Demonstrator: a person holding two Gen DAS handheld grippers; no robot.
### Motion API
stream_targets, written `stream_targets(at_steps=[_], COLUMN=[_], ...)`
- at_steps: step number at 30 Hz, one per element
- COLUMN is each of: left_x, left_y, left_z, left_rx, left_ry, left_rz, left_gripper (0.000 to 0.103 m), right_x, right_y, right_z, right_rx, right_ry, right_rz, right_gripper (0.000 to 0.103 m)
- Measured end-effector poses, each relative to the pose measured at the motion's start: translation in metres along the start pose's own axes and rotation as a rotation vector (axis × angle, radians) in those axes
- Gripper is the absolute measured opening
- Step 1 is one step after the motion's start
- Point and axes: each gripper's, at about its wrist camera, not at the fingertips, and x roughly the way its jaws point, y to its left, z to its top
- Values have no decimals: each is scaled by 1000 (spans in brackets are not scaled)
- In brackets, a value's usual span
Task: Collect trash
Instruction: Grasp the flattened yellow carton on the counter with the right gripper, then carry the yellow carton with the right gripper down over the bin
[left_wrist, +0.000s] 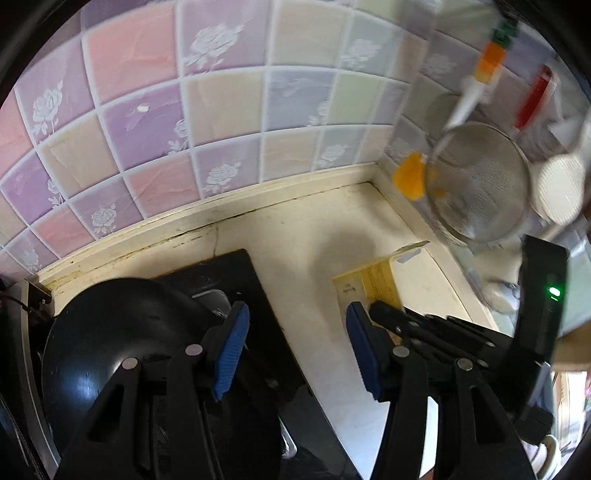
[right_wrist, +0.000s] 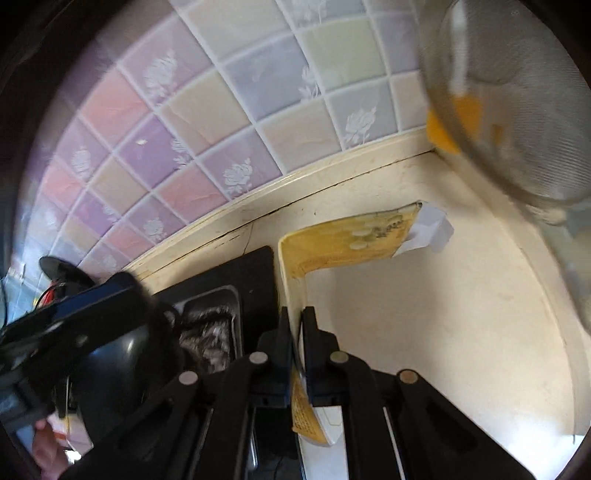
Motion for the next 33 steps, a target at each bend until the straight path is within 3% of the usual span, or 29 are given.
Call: stream_targets(at_steps=[6,17,24,33], left_x=[-37,-99,-113,-88], left_y=[-39,-108,-144,-158], left_z=[-38,-163,-246,-334], left_rx=[29,70,72,104], left_ry=[-22,-2,32,92], left_rz=[-25,-65,-87,-74], left_gripper=[53,53,53,53], right_x=[-69,-174,-202,-189], right_y=[-2,-19,-35,-63], right_z=[-45,-170,-248,-337], right_rx=[-34,-79,-99,-54], right_ry=[-40,-39,4,113], right_rz=[32,75,88,78], right_gripper=[5,5,5,5])
